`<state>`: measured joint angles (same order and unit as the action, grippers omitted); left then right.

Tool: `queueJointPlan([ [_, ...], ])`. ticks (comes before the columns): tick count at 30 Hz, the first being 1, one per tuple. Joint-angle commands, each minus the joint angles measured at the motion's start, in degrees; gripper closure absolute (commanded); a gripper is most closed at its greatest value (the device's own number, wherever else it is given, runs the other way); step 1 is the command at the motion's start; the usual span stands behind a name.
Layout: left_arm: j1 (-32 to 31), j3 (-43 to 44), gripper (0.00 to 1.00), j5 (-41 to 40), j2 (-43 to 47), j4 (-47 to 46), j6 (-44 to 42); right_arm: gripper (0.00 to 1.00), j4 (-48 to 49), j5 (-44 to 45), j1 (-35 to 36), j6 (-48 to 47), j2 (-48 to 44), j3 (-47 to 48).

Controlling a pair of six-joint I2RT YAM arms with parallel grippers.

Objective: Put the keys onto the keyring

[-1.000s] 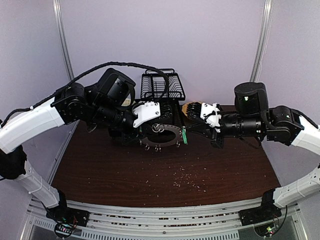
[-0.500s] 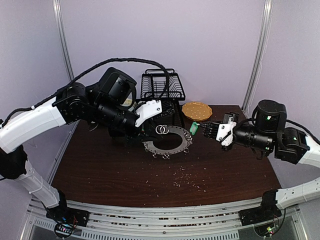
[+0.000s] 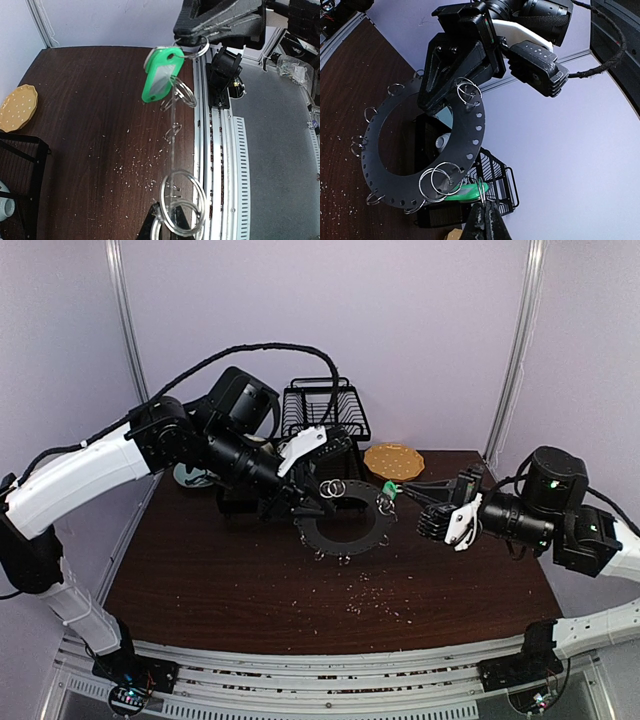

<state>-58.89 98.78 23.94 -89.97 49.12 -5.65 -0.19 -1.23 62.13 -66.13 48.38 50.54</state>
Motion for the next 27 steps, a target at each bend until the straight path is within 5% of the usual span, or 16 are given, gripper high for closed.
queueJointPlan([
  [1,0.79,1.28,1.00,4.86,1.46,-4.71,2.02,1.00,1.98,-1.69,0.33,-1.36,-0.52,-0.67],
  [27,1.06,0.32,1.00,9.19,1.43,-5.80,1.45,1.00,2.59,-6.66,1.13,-5.10,2.15,0.67],
])
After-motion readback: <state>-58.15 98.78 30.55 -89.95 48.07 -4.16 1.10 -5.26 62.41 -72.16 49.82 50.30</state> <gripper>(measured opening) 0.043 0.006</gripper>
